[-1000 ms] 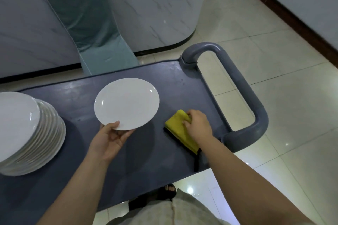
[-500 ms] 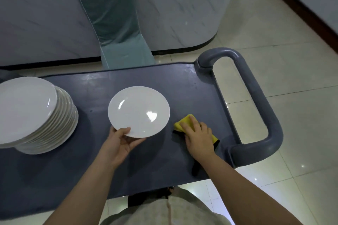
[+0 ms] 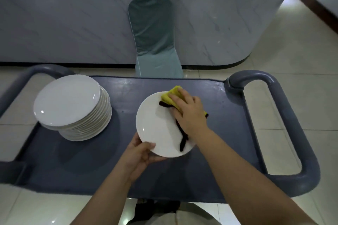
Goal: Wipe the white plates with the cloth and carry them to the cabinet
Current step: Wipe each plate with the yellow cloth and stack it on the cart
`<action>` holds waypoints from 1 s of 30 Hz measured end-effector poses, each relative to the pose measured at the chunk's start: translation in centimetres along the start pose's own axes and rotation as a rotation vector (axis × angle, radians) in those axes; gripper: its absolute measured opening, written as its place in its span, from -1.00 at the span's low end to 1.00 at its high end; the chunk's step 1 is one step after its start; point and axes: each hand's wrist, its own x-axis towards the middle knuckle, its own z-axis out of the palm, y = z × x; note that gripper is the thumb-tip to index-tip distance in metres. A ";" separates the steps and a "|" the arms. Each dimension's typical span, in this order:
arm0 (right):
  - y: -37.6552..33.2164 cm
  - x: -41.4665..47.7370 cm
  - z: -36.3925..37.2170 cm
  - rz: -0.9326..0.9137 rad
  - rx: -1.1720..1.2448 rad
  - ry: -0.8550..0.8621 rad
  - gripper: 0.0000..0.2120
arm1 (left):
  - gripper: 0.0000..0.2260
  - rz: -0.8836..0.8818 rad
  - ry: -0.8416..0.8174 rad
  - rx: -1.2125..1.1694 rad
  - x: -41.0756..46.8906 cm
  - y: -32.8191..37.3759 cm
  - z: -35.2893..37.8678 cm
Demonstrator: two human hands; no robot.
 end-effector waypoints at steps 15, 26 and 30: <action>-1.8 -2.0 -1.2 -0.095 -0.014 0.016 -0.63 | -0.45 0.156 0.040 -0.035 -1.5 2.0 1.4; -3.6 3.4 1.1 -0.026 -0.037 0.041 -0.62 | -0.48 0.110 -0.050 0.051 -0.4 5.8 -2.1; -7.8 -0.7 2.7 -0.147 0.022 0.071 -0.65 | -0.44 0.074 -0.126 0.048 1.1 8.4 -2.9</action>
